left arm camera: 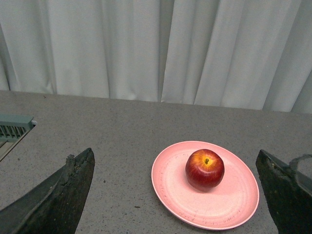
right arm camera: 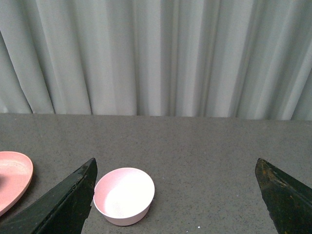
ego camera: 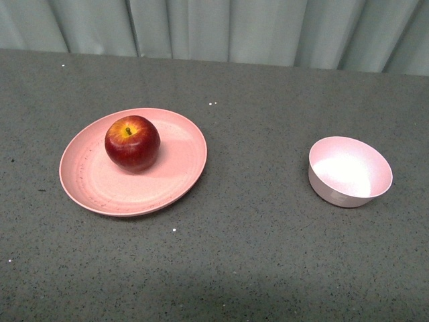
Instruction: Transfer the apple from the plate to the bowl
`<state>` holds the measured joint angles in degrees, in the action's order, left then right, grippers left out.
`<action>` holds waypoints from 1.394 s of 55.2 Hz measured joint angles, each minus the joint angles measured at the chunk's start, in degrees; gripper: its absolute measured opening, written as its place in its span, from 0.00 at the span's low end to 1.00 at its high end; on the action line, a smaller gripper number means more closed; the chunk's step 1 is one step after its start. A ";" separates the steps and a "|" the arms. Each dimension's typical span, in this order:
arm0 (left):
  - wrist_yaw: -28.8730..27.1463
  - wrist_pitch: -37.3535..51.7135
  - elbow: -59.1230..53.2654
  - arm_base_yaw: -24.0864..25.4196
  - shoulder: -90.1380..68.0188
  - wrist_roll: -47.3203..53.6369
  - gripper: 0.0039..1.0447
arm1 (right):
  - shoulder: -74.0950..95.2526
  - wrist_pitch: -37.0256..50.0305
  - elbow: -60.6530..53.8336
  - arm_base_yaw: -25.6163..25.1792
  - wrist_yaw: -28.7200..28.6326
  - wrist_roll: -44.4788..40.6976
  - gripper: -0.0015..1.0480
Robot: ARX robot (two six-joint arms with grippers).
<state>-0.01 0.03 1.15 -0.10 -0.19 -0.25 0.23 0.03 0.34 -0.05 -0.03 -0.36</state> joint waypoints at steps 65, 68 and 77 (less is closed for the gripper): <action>0.00 0.00 0.00 0.00 0.00 0.02 0.94 | 0.00 0.00 0.00 0.00 -0.02 0.00 0.91; 0.02 0.00 0.00 0.00 0.00 0.00 0.94 | 0.00 0.00 0.00 0.00 0.00 0.00 0.91; 0.00 0.00 0.00 0.00 0.00 0.00 0.94 | 0.00 0.00 0.00 0.00 -0.02 0.00 0.91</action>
<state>-0.01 0.03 1.15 -0.10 -0.19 -0.25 0.23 0.03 0.34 -0.05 -0.05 -0.36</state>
